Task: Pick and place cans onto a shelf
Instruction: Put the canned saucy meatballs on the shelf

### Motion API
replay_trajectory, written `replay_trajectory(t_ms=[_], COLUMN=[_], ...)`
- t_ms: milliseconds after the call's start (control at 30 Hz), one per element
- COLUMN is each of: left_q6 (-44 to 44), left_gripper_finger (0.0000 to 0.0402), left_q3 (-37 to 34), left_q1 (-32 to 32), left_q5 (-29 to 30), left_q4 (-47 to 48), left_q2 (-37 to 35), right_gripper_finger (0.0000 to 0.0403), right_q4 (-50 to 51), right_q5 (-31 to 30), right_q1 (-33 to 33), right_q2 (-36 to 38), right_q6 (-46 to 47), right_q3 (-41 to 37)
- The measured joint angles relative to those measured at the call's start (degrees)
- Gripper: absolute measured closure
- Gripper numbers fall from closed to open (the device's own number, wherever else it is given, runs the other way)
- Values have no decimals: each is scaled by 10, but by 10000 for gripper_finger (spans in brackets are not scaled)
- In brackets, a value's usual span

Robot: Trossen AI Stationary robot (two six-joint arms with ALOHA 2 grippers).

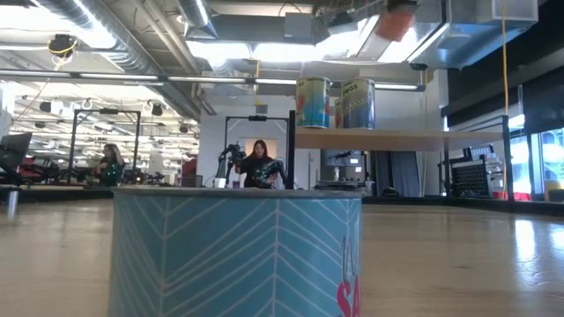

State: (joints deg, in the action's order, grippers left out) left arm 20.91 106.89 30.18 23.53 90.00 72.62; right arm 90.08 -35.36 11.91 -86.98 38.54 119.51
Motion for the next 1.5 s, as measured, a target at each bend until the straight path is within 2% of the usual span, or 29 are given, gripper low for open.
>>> replay_trajectory(t_ms=[233,367,600,733,933,1167,1500], left_q6=[0,0,2,11,13,13,13], left_gripper_finger=[401,401,401,401,401,401,401], left_q3=[0,0,0,0,0,0,0], left_q1=[-27,-40,-57,-59,-59,-59,-59], left_q5=[-5,-6,-7,-7,-7,-7,-7], left_q4=[0,0,0,0,0,0,0], left_q2=[0,0,0,0,0,0,0], right_gripper_finger=[401,401,401,401,401,400,350], right_q4=[-3,-24,-115,-128,-134,-154,-164], right_q5=[81,131,222,266,274,274,275], right_q1=[86,125,168,185,197,198,198], right_q2=[4,4,4,4,3,6,3], right_q6=[-2,-34,-121,-136,-136,-154,-165], right_q3=[-112,-170,-247,-288,-339,-350,-344])
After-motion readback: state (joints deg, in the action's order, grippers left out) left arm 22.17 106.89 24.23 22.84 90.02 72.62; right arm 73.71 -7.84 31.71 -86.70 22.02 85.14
